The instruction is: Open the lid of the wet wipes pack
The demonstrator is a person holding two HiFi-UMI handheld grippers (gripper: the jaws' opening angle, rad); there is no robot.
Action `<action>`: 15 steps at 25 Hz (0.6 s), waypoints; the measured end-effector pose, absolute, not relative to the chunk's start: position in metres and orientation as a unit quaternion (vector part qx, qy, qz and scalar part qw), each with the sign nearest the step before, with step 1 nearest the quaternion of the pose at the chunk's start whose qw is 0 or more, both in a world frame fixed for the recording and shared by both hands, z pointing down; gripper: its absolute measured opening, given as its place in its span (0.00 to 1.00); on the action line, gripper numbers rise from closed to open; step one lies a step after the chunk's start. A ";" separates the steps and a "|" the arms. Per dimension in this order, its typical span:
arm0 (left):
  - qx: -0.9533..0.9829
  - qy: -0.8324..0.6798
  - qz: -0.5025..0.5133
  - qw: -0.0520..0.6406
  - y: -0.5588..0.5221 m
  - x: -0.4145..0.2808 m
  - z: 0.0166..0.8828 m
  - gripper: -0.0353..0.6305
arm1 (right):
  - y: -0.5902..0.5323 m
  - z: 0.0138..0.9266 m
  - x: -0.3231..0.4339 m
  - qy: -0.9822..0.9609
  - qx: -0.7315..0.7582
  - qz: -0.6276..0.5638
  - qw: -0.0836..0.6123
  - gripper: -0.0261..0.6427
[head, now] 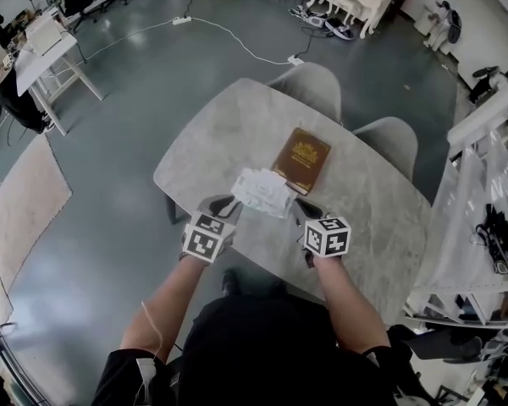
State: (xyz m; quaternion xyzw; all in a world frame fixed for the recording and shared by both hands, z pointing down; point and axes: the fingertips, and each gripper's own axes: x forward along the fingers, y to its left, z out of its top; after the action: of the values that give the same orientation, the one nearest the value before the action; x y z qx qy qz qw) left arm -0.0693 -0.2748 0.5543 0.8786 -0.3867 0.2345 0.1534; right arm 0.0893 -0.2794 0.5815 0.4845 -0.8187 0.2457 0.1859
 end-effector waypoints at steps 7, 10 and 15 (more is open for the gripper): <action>0.870 -0.428 0.194 0.150 -0.250 -0.012 0.497 0.14 | -0.230 0.516 0.167 -0.849 0.462 0.217 0.138 0.04; 0.857 -0.458 0.177 0.158 -0.235 0.012 0.484 0.13 | -0.211 0.502 0.205 -0.859 0.452 0.211 0.114 0.04; 0.841 -0.496 0.158 0.148 -0.214 0.035 0.458 0.11 | -0.191 0.485 0.222 -0.883 0.415 0.203 0.090 0.04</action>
State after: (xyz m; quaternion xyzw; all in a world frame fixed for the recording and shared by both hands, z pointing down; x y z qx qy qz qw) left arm 0.0355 -0.2135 0.4576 0.8409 -0.4960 0.1576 0.1483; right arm 0.2216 -0.1910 0.4851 0.4146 -0.8826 0.2030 0.0895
